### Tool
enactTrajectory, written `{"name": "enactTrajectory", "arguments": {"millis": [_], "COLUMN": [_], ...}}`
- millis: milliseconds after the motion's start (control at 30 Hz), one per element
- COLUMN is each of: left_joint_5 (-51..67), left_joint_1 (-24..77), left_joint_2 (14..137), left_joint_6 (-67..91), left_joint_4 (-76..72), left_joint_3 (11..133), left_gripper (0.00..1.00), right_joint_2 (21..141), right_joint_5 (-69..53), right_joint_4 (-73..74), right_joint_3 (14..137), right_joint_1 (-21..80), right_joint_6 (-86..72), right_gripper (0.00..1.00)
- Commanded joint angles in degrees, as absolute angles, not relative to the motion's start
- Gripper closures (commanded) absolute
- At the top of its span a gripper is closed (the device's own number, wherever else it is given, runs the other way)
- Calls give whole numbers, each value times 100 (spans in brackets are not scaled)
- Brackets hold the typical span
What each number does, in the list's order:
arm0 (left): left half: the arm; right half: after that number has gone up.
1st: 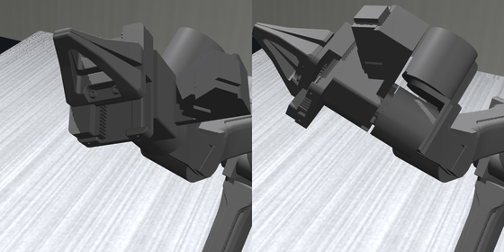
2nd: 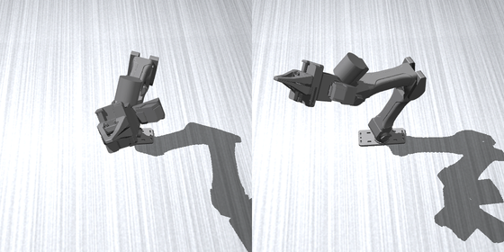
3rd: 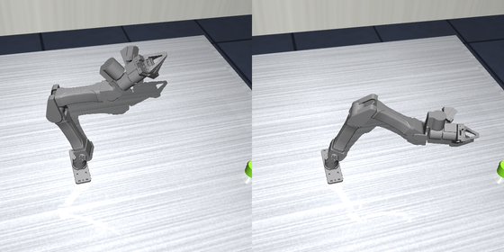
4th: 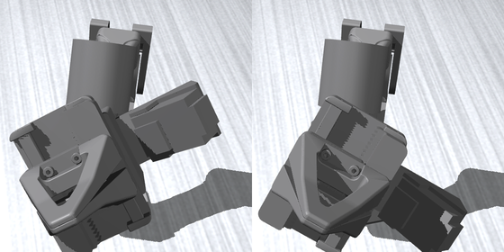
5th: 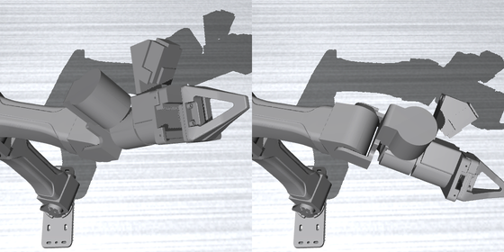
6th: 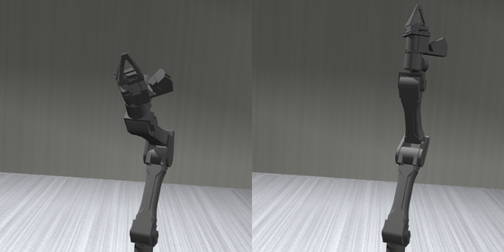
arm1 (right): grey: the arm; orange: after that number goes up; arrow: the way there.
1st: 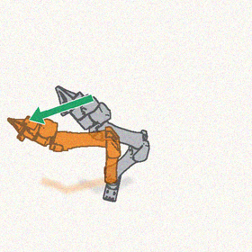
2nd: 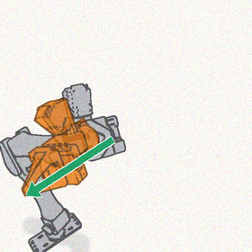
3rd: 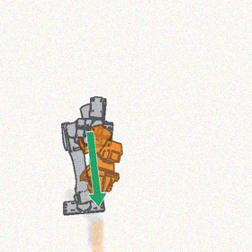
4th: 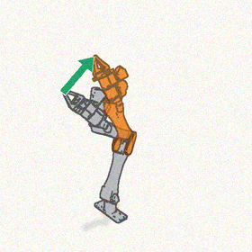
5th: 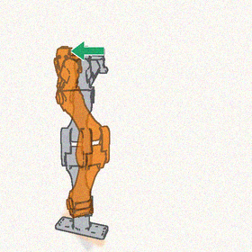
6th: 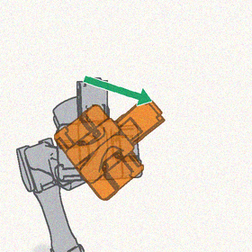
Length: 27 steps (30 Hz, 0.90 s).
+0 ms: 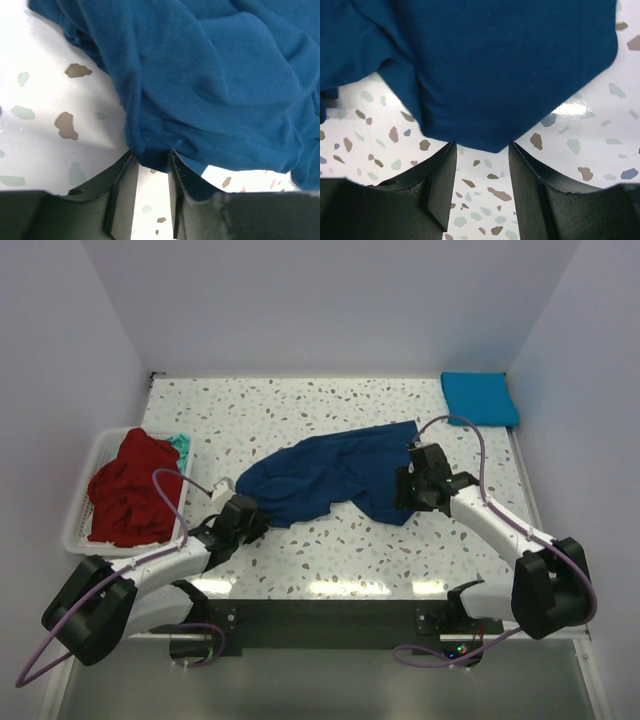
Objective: Fold and stack the t-shirts
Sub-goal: Flatten the tshirt out
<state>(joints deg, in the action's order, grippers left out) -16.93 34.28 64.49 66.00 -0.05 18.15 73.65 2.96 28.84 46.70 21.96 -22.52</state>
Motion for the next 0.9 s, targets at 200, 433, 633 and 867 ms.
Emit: {"name": "enactTrajectory", "arguments": {"millis": [200,433,633,867], "left_joint_5": [-2259,-2443,-2881,-3173], "left_joint_1": [3472,3472,3454,3454], "left_joint_2": [6416,6127,5705,5160], "left_joint_6": [6469,6118,5705,4985], "left_joint_4": [-18,228,852,1852], "left_joint_3": [2004,2118,2469,3136], "left_gripper": [82,100,100,100], "right_joint_2": [7471,7786,8165,7841], "right_joint_5": [132,-280,-395,174], "right_joint_4": [2303,1663,1301,2450], "right_joint_3": [4070,3806,3788,4420], "right_joint_1": [1354,1187,1187,1169], "right_joint_6": [-3005,-3313,-3410,-2901], "right_gripper": [51,51,59,100]}}
